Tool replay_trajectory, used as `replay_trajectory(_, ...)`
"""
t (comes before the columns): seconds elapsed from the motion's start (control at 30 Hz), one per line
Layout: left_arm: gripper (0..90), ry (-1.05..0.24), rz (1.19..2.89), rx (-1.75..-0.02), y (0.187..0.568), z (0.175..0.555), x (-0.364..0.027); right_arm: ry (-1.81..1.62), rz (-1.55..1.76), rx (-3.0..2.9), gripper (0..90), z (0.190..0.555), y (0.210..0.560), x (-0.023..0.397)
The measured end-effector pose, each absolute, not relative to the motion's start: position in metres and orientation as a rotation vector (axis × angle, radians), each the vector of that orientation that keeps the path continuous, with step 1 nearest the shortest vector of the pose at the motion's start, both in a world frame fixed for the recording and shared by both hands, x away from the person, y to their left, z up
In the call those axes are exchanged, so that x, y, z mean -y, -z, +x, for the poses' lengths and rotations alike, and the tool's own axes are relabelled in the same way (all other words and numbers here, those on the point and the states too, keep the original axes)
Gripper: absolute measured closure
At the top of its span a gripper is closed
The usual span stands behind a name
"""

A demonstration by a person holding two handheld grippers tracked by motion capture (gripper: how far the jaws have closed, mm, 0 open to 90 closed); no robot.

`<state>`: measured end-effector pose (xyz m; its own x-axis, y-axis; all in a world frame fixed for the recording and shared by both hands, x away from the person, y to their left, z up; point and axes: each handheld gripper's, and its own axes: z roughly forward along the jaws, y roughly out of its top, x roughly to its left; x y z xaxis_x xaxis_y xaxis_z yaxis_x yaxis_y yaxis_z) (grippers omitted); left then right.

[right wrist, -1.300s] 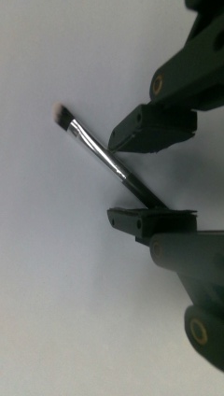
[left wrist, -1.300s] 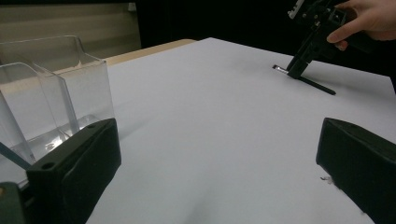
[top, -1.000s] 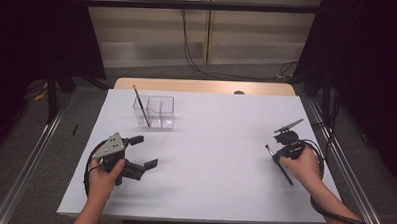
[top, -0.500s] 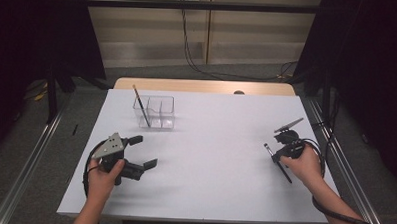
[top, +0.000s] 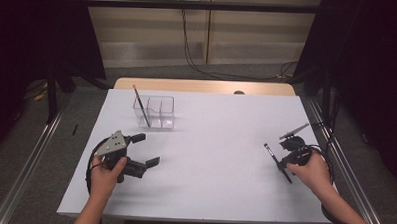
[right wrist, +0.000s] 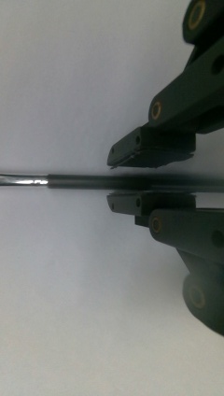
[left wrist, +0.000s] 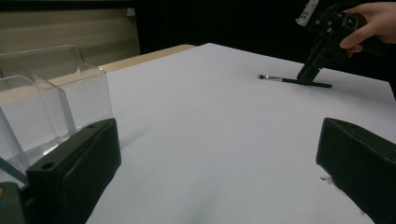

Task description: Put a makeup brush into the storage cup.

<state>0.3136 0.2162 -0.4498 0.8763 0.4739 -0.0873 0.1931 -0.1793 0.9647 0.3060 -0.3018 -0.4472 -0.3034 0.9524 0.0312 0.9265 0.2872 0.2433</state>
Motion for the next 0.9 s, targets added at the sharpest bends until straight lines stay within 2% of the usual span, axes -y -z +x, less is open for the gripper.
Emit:
replay_trajectory(0.17, 0.0, -0.261, 1.759, -0.496, 0.45, 0.3167, -0.2117, -0.319, 1.759, -2.432, 78.2, 0.3004, 0.4483, 0.3037)
replay_trajectory(0.53, 0.0, -0.252, 1.761, -0.499, 0.4521, 0.3174, -0.2105, -0.242, 1.724, -2.464, 77.8, 0.3051, 0.4491, 0.2974)
replay_trajectory(0.6, 0.0, -0.252, 1.762, -0.497, 0.4522, 0.317, -0.2109, -0.255, 1.734, -2.455, 79.1, 0.304, 0.449, 0.299)
replay_trajectory(0.67, 0.0, -0.25, 1.761, -0.502, 0.4523, 0.3163, -0.2109, -0.268, 1.688, -2.479, 84.0, 0.3028, 0.4489, 0.2988)
replay_trajectory(0.9, 0.0, -0.26, 1.764, -0.515, 0.4527, 0.3134, -0.2146, -0.305, 1.699, -2.479, 84.2, 0.3036, 0.4482, 0.3018)
